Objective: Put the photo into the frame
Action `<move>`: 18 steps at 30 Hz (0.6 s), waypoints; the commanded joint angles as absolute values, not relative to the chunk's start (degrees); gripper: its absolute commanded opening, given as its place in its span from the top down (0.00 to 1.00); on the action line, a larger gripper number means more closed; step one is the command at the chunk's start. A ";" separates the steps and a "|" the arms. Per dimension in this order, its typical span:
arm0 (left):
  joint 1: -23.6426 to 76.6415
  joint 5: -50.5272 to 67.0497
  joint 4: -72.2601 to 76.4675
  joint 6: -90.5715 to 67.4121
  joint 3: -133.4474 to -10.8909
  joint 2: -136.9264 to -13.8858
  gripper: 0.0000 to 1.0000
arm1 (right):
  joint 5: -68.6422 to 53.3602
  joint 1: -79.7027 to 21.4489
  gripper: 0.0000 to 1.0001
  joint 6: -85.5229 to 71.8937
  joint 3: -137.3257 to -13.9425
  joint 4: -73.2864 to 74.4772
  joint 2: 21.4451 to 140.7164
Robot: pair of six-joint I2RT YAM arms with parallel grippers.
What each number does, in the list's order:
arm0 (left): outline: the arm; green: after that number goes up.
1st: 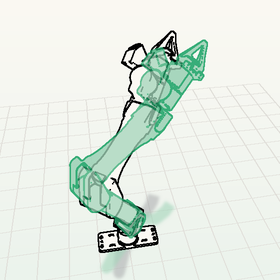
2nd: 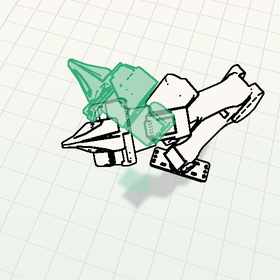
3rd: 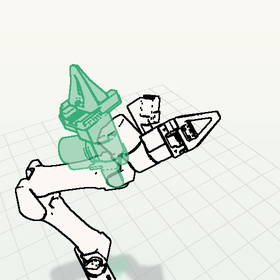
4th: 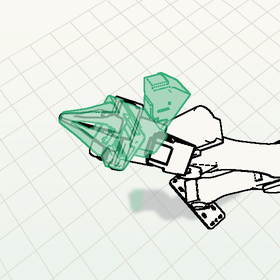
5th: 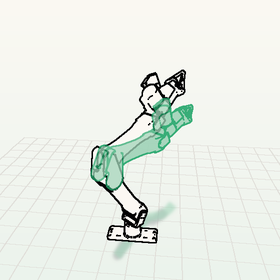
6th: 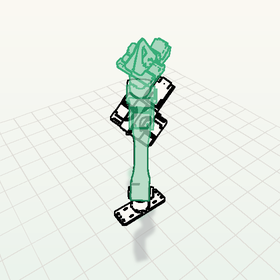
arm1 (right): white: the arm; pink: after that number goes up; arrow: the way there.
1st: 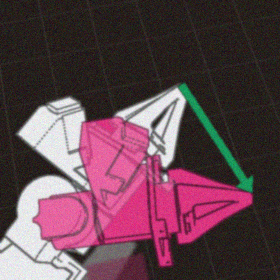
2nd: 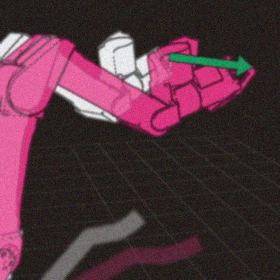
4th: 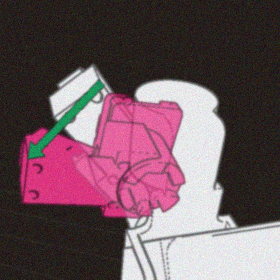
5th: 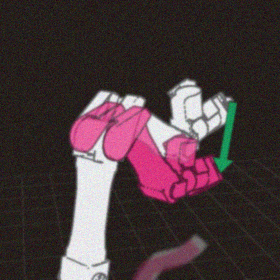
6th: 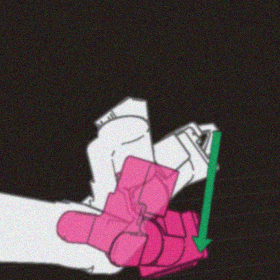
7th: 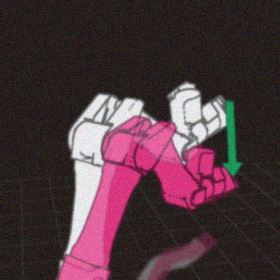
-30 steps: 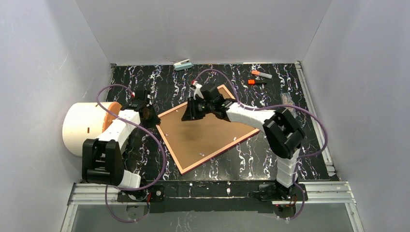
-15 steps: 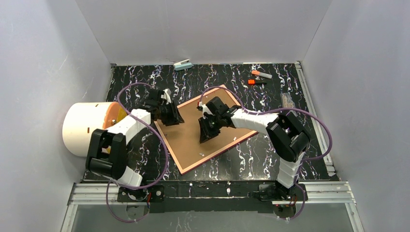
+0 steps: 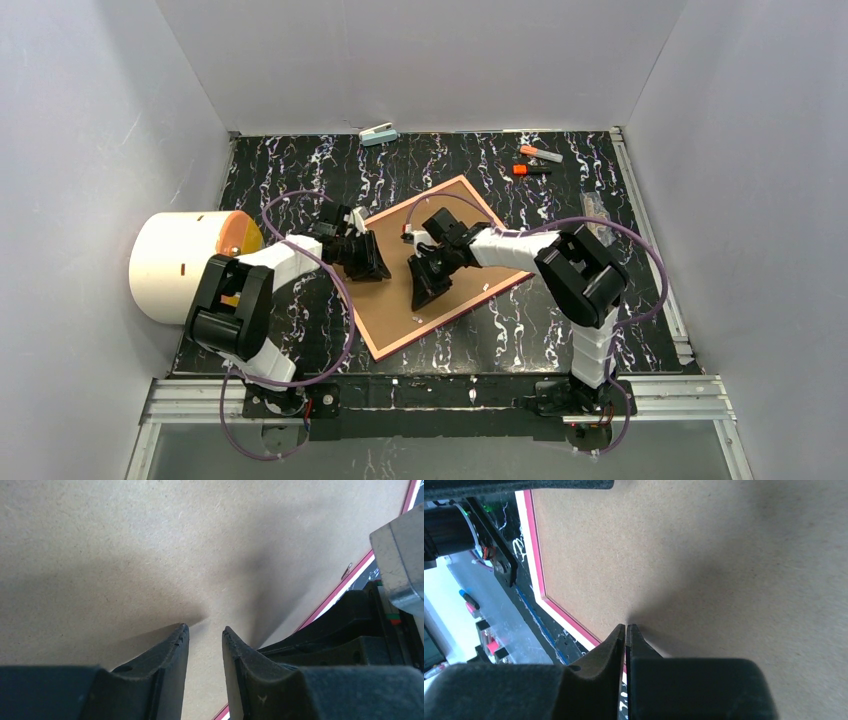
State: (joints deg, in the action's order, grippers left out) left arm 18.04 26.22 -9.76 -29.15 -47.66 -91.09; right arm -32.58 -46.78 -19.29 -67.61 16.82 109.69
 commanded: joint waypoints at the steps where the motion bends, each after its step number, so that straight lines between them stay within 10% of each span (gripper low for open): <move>1: 18.29 27.49 -10.00 -27.89 -46.05 -88.84 0.71 | -35.66 -48.10 0.89 -18.21 -67.37 17.00 110.50; 18: 18.29 26.14 -10.63 -26.37 -44.52 -87.76 0.72 | -31.02 -52.16 0.97 -15.72 -65.17 20.67 111.22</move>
State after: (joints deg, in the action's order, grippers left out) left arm 18.13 26.30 -9.06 -27.86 -45.34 -89.80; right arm -34.44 -50.65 -18.70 -67.57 17.67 110.98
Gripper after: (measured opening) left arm 0.283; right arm 0.051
